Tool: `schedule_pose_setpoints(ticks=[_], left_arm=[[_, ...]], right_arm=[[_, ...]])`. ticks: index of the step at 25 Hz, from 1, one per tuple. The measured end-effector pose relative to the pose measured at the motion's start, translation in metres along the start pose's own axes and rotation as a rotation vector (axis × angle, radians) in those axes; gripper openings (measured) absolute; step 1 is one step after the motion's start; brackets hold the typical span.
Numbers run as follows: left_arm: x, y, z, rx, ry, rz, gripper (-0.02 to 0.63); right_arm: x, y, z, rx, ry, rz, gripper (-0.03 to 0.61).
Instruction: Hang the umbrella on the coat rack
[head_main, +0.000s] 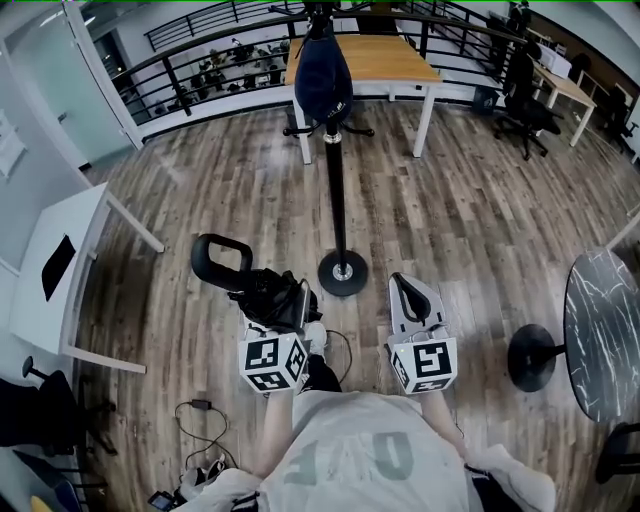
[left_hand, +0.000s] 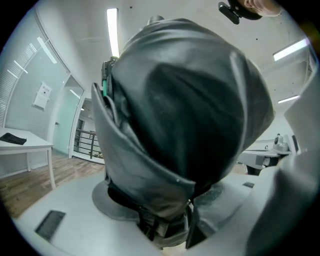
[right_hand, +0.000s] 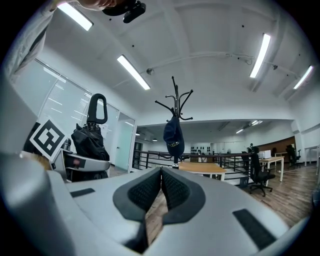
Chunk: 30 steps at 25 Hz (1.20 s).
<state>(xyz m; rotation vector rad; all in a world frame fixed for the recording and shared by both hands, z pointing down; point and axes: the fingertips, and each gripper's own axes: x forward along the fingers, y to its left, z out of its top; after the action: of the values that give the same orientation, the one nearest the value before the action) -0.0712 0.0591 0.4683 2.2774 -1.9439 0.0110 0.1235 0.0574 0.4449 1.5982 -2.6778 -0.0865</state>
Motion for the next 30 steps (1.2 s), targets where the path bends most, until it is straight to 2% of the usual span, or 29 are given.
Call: schedule_pose_setpoints(ticks=[6,11,15,22,30], left_arm=[[0.04,0.03,-0.009,-0.006,0.036,0.022,0.281],[0.089,0.064,-0.004,-0.009,0.036,0.001,0.281],[0.136,0.099,0.013,-0.005,0.024,-0.014,0.281],[0.225,0.159,0.036,0.0,0.067,-0.029,0.281],[0.296,0.208,0.046,0.02,0.071,-0.037,0.281]], right_arm=[[0.047,0.002,-0.014,0.01,0.026,0.006,0.031],[0.108,-0.004,-0.018,0.013,0.038,-0.021,0.031],[0.164,-0.01,-0.007,0.011,0.029,-0.067,0.031],[0.258,-0.031,0.001,0.007,0.063,-0.166,0.031],[0.328,-0.046,-0.002,-0.033,0.098,-0.218,0.031]])
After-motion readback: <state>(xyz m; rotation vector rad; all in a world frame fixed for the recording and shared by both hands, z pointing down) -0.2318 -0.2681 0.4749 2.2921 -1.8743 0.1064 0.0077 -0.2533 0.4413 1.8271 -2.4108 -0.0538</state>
